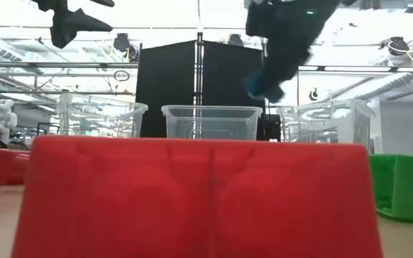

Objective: Sort blocks
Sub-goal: Put the blue game piece into the middle transparent bin

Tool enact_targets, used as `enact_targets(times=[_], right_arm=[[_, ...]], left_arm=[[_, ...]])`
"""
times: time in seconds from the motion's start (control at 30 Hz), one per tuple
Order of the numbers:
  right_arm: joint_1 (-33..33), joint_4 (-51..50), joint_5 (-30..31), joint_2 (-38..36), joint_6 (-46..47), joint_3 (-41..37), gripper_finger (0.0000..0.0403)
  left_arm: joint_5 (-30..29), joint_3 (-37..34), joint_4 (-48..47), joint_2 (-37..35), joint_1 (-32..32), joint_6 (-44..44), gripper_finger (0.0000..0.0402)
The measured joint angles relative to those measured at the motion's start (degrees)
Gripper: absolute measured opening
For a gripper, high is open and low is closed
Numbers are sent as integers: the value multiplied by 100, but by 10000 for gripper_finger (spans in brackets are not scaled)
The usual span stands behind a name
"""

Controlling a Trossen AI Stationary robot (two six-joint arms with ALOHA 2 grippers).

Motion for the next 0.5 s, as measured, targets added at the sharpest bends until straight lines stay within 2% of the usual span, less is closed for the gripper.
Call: enact_targets(times=[0.3,0.5], right_arm=[[-1562,1916,120,-272,-19,38,115],[-2552,2161,141,59,-62,566,115]], left_arm=[[-2,0,-2,1,0,9,209],[-73,0,-13,1,1,9,209]])
